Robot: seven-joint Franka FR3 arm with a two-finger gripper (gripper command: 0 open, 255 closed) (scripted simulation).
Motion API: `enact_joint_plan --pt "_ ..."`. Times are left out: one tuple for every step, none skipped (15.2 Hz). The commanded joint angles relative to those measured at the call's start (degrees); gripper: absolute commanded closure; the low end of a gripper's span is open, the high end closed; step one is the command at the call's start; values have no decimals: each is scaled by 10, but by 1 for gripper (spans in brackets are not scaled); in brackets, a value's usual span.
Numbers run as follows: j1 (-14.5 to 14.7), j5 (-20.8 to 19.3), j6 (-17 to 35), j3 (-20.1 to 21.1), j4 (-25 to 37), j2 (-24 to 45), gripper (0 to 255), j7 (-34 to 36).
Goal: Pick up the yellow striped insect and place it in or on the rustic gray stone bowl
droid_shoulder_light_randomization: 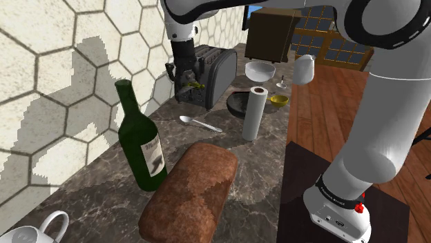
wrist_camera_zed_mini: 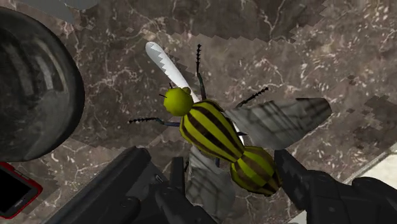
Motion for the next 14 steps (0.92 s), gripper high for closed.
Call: enact_joint_plan --pt "-20 11 10 -7 -42 -35 255 -26" --pt "-29 16 15 -11 -63 -52 255 -40" --pt "-38 21 20 -16 -84 -69 255 -53" --pt "-46 25 25 -21 -103 -85 255 -67" --pt "-54 29 29 -26 -122 -101 255 -80" --pt "-61 32 32 -32 -139 -116 255 -94" --pt "-68 36 35 -38 -156 -131 255 -108" --pt "-75 38 38 -44 -172 -145 255 -122" --pt "-81 40 41 -51 -187 -158 255 -135" --pt "-88 42 43 -58 -202 -171 255 -149" --pt "-94 43 45 -65 -216 -183 255 -163" --pt "-100 44 47 -72 -228 -195 255 -177" --pt "-105 44 49 -80 -241 -206 255 -191" --pt "-111 44 50 -88 -252 -217 255 -205"
